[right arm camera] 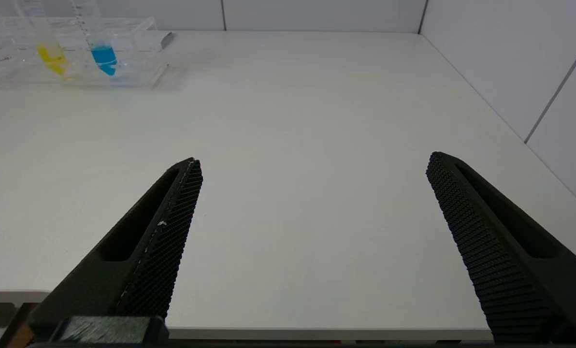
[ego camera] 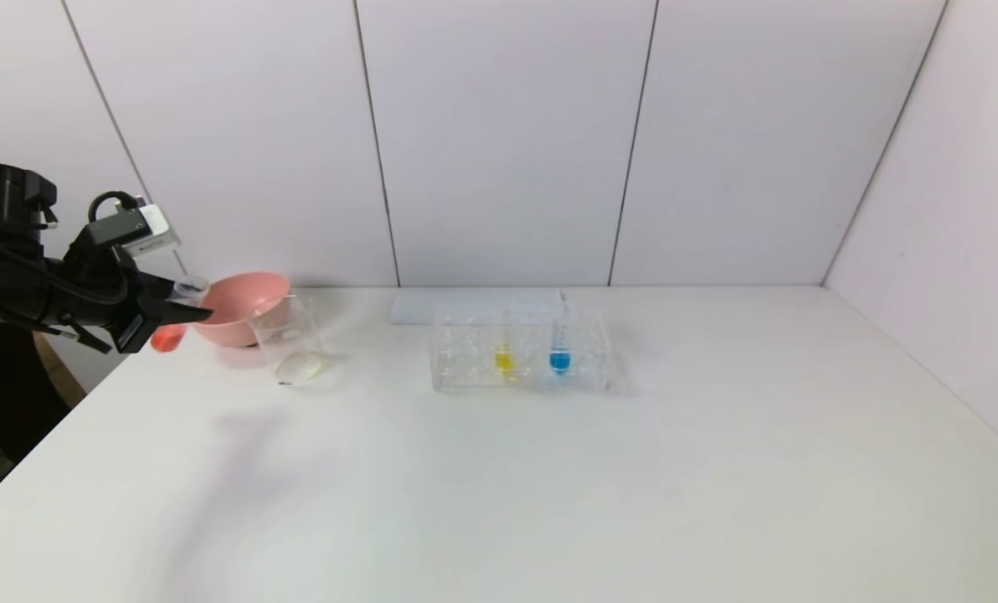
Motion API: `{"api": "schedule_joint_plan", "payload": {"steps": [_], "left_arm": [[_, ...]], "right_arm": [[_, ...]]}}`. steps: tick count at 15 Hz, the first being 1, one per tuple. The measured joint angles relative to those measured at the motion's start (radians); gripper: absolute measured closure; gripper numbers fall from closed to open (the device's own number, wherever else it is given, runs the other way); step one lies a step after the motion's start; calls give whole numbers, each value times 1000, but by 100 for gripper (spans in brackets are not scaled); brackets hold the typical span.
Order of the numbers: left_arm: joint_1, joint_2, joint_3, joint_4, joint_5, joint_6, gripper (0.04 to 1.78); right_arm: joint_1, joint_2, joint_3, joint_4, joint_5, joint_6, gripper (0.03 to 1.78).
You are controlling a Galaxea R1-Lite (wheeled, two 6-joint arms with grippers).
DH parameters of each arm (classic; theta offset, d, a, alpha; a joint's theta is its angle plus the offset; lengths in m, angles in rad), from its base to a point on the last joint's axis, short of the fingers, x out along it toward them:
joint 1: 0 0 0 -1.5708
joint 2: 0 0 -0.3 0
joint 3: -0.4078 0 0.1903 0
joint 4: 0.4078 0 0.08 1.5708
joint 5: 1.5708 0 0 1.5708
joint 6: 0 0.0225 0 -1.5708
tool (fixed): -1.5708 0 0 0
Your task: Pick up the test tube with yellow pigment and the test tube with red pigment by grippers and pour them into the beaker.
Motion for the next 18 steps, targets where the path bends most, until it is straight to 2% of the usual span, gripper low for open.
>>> {"api": "schedule_joint_plan", "payload": {"steps": [18], "left_arm": [[-46,-7,-7,22,166,93,137]], "right_arm": [[0,0,0,0,0,0,11]]}}
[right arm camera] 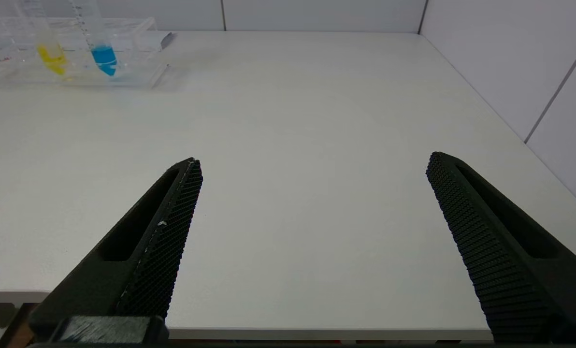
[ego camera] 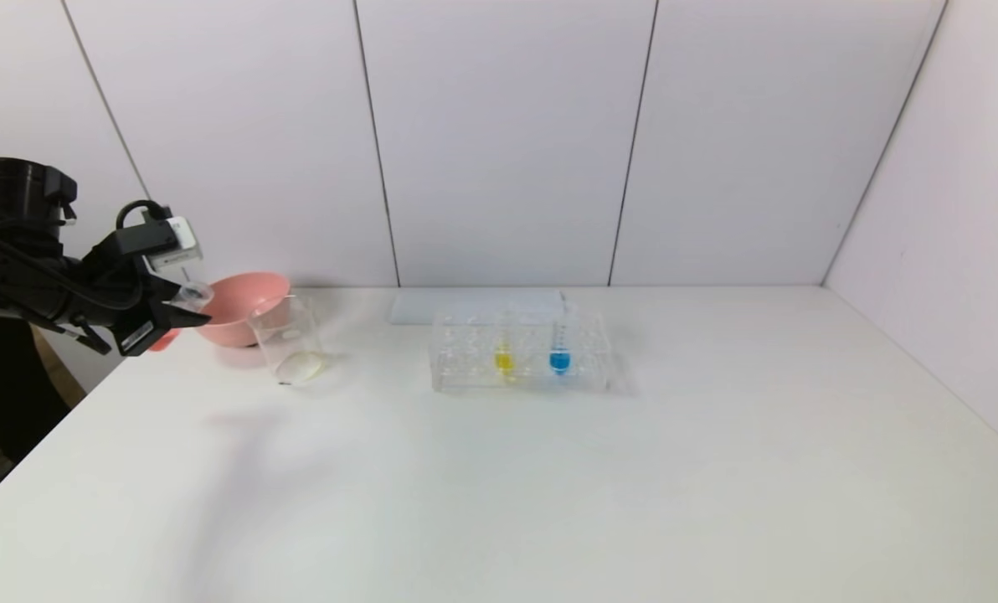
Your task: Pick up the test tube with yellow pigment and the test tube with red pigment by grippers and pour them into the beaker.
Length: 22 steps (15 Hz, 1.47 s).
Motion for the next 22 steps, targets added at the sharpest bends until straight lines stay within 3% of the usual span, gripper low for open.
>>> {"api": "schedule_joint_plan", "payload": {"steps": [14,22], "left_arm": [[-54,1,-9,-2,79,9,137],[-108,22,-31,-2,196,15,137]], "right_arm": [[0,0,0,0,0,-1,11],[0,0,0,0,0,0,11]]}}
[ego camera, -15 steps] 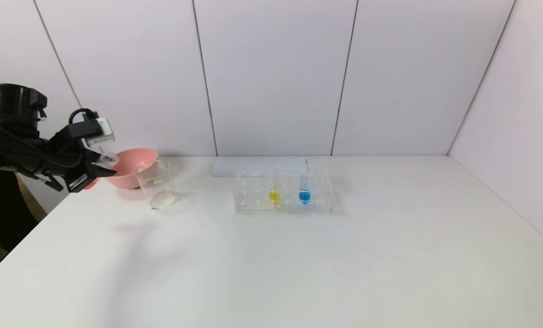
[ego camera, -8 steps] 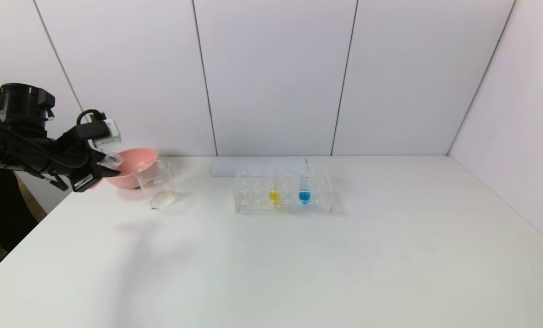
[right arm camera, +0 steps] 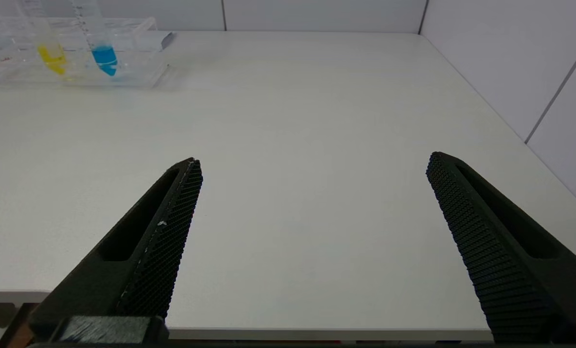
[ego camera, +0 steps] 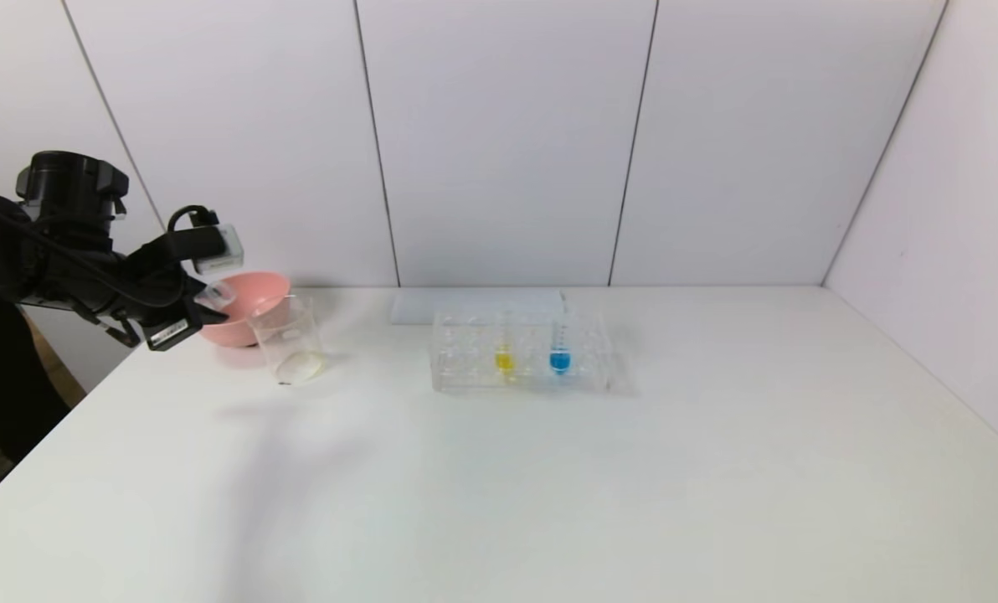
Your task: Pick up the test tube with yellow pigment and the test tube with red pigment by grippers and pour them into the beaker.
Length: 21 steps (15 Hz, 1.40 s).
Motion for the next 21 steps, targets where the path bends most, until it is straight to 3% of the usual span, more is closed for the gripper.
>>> {"api": "schedule_joint_plan", "payload": {"steps": [21], "left_arm": [[-60,85,-257,344,0,2,137]], "right_arm": [[0,0,0,0,0,0,11]]}}
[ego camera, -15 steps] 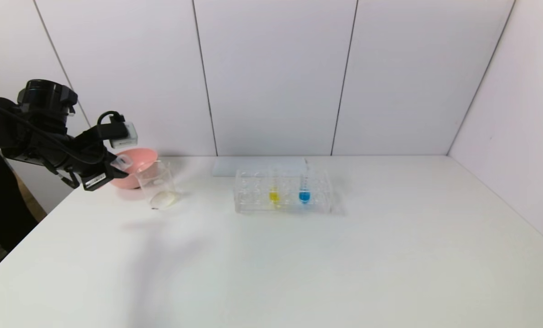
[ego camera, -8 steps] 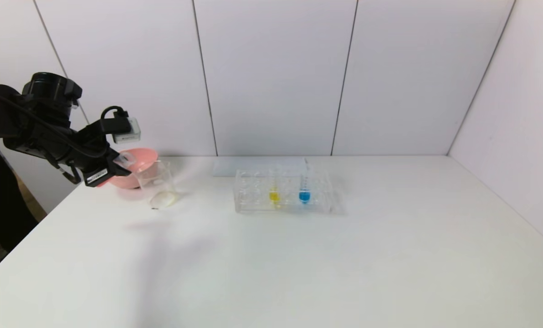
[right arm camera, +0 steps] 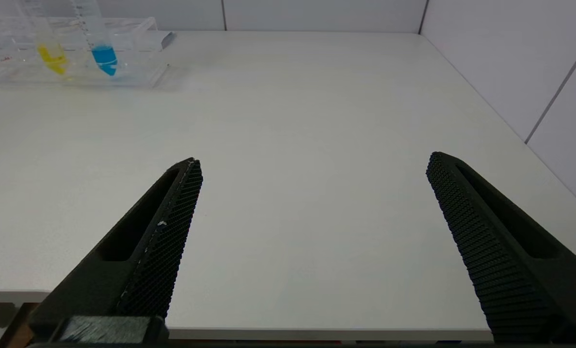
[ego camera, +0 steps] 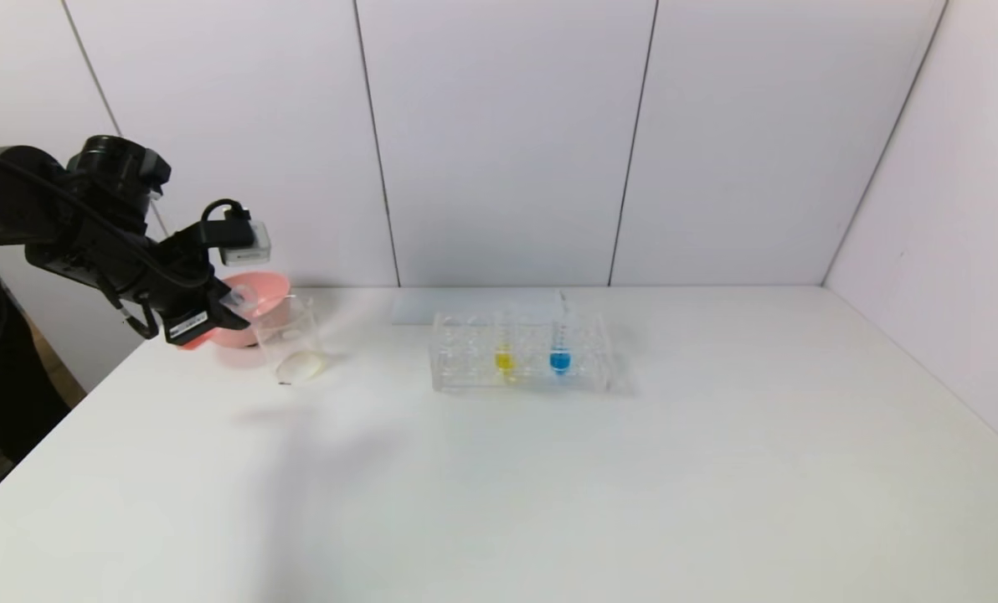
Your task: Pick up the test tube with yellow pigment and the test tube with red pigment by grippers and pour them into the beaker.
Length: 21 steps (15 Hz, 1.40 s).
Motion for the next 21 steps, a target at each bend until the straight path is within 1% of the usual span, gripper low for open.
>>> {"api": "schedule_joint_plan", "payload": {"steps": [1,5,8,12,16,21], "left_arm": [[-7,10,-23,29,0,0,137],[-13,32,-67,54,2,0,137],[-16,45,-109,101,6,2,137],[-18,63,-142,113,11,20,137],[-24,79,-185,184,77,22,137],[-34,103,-231,230,154,34,137]], "right_arm": [[0,0,0,0,0,0,11],[0,0,0,0,0,0,11],[0,0,0,0,0,1,11],[0,0,0,0,0,0,11],[-1,0,0,0,0,1,11],[-1,0,0,0,0,0,11]]}}
